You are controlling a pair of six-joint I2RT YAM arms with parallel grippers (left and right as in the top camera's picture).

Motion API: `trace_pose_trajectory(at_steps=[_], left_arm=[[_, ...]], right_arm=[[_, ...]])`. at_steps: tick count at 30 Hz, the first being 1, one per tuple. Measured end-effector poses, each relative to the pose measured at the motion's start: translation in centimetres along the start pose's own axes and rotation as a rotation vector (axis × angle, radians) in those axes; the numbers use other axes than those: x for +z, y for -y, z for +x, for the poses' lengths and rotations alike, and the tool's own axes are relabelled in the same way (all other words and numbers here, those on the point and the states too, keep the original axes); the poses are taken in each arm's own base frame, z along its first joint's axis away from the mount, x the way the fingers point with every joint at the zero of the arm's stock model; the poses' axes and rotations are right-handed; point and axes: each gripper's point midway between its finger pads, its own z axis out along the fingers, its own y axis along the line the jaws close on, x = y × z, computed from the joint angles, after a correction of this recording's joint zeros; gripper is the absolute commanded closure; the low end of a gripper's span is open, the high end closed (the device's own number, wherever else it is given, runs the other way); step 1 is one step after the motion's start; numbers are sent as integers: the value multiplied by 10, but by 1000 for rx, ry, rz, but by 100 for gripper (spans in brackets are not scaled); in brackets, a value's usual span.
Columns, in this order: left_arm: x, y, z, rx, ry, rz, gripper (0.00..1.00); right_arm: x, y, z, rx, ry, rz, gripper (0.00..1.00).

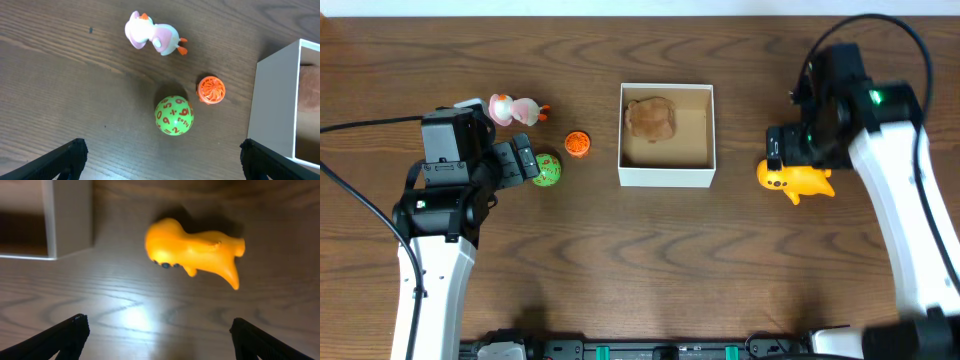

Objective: Pack container
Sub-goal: 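Move the right gripper to the yellow toy and grasp it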

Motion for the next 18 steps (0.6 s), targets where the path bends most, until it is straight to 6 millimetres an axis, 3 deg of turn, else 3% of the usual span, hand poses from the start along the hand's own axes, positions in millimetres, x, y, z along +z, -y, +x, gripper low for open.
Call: trace_pose_trajectory(at_steps=[2, 4, 8, 10, 18], left_arm=[[0, 0, 0, 0, 0, 0, 2], [0, 0, 0, 0, 0, 0, 2], [0, 0, 0, 0, 0, 0, 2], [0, 0, 0, 0, 0, 0, 2], [0, 0, 0, 0, 0, 0, 2]], right_arm=[[3, -2, 5, 15, 37, -11, 8], [21, -2, 9, 37, 33, -14, 9], [76, -1, 26, 62, -37, -8, 10], [93, -1, 30, 68, -55, -8, 12], [110, -1, 14, 82, -13, 2, 16]])
